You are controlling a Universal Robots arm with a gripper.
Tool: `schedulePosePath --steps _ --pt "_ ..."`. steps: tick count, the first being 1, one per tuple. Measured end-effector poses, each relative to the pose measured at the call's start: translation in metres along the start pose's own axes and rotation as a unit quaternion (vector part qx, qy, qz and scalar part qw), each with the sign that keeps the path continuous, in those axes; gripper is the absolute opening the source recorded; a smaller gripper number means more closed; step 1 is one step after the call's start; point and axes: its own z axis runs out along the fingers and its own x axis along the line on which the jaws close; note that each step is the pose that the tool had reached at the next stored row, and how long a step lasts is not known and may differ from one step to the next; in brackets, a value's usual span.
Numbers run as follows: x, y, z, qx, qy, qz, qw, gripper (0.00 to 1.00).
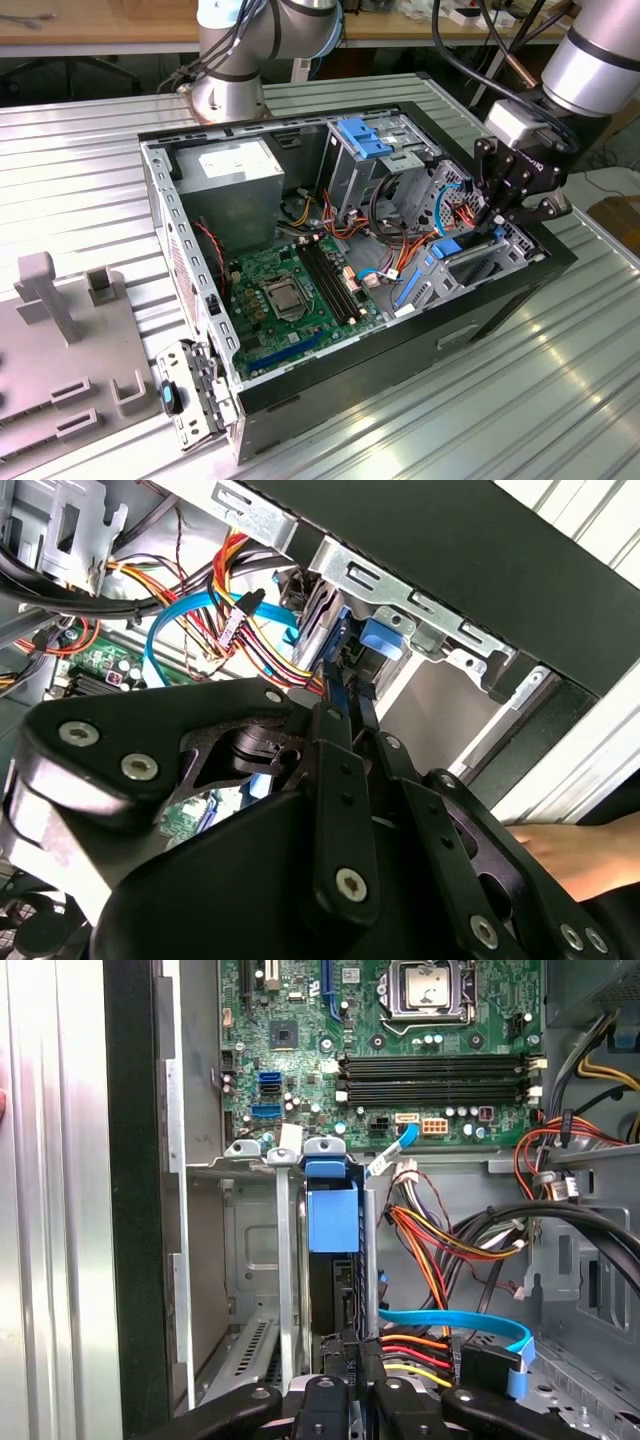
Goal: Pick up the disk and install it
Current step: 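Insert the first disk wire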
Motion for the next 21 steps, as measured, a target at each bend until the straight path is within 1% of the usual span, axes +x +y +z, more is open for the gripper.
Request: schedulePosePath --steps 6,13,21 --pt "-0.002 0.0002 0.0025 0.0002 -0.0001 -0.002 1.0 0.17" --pt "-0.0021 0.0003 0.0053 0.0002 -0.0002 -0.002 1.0 0.17" --pt "-0.0021 0.0003 0.0055 0.0003 -0.0001 -0.002 1.0 0.17"
